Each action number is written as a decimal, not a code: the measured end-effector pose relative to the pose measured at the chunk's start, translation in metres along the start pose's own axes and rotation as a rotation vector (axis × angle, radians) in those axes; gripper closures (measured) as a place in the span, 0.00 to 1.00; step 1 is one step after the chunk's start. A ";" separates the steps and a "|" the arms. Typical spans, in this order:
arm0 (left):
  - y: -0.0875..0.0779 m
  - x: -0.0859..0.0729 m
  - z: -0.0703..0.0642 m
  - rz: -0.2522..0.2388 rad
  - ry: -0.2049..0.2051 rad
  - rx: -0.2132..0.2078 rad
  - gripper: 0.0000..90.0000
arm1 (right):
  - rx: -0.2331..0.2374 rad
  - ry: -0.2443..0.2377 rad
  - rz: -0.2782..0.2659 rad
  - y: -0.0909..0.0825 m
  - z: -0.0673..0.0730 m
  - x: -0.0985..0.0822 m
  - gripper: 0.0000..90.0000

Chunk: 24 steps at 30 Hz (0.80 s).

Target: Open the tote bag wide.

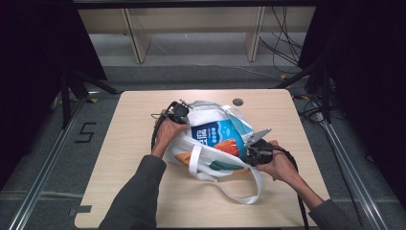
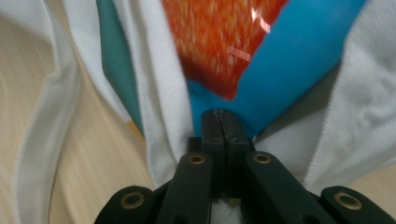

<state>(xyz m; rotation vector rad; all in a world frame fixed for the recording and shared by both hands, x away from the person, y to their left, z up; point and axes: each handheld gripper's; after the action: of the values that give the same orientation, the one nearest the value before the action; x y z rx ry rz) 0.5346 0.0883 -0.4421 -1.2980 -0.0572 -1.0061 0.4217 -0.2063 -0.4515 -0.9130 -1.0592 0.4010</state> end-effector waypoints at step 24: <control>-0.064 -0.064 -0.003 -0.096 0.062 -0.146 0.99 | -0.223 0.272 0.006 0.018 -0.132 0.063 1.00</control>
<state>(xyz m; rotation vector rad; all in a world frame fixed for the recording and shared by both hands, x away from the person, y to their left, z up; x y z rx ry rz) 0.4541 0.1273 -0.4295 -1.4065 0.0019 -1.1494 0.5685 -0.2118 -0.4543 -1.1343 -0.8616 0.1586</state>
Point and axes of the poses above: each handheld gripper's, and its own axes: y roughly forward along the jaws, x roughly out of its top, z roughly to its left, and after that the axes turned 12 degrees about x, right-handed
